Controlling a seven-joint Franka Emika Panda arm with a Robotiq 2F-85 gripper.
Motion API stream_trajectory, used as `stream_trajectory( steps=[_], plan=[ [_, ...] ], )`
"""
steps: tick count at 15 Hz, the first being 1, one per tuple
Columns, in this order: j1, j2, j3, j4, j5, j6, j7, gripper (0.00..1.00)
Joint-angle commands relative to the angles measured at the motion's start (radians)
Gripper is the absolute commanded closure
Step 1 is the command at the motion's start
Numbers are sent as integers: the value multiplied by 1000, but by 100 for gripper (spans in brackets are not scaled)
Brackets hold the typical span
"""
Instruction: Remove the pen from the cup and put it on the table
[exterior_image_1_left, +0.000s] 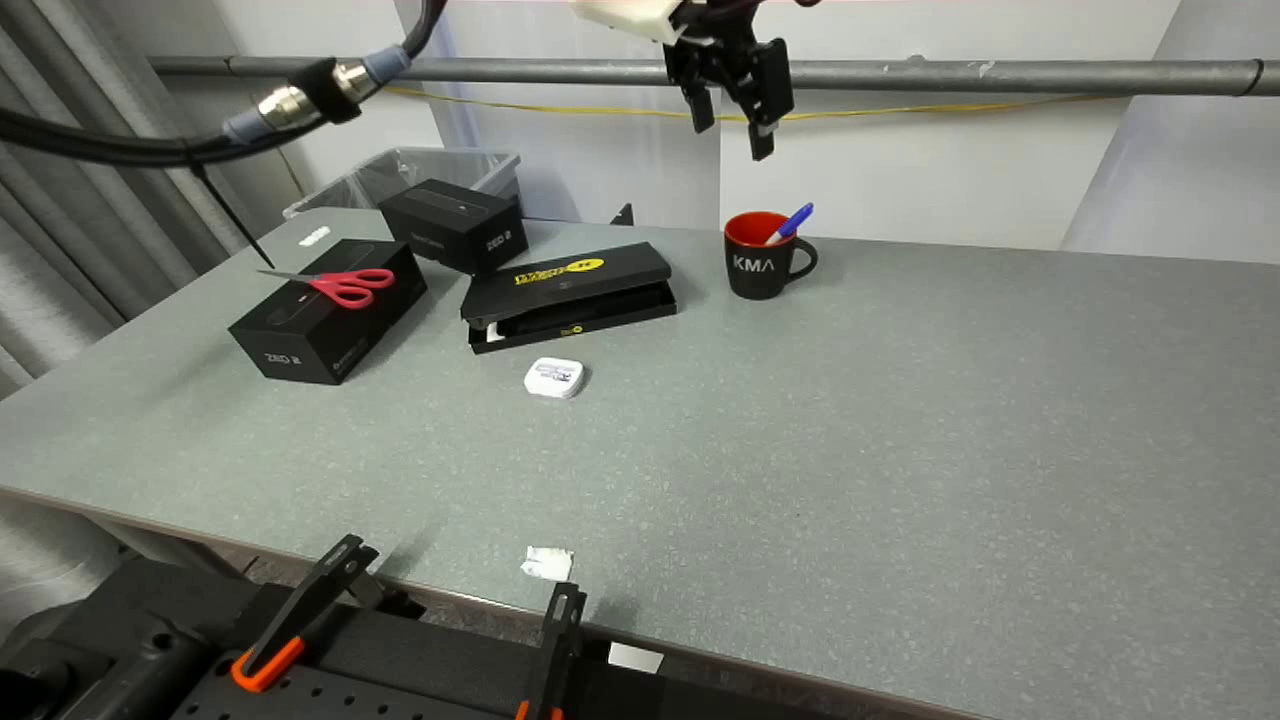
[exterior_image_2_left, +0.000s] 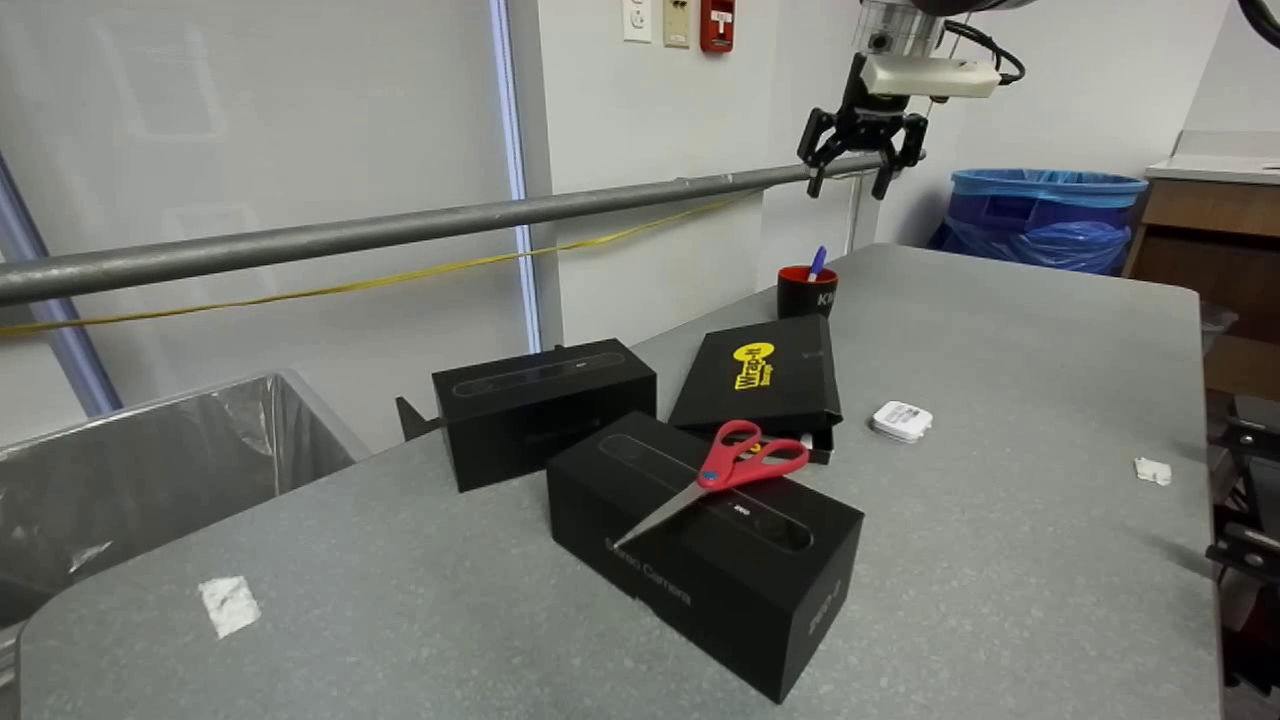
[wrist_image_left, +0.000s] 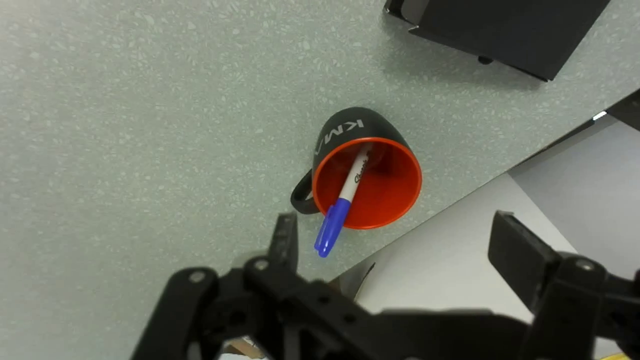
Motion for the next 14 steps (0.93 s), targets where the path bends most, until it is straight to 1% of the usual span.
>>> stream_trajectory(
  steps=[1, 4, 5, 8, 12, 14],
  plan=[
    [27, -2, -30, -2, 18, -1, -15, 0],
    [26, -13, -29, -2, 18, -1, -15, 0],
    [45, -2, -48, -2, -18, 38, 41, 0],
    [101, 99, -111, 60, -86, 63, 200, 0],
    [172, 216, -191, 136, -137, 61, 383, 0],
    [194, 266, -224, 174, -150, 54, 448, 0]
  ],
)
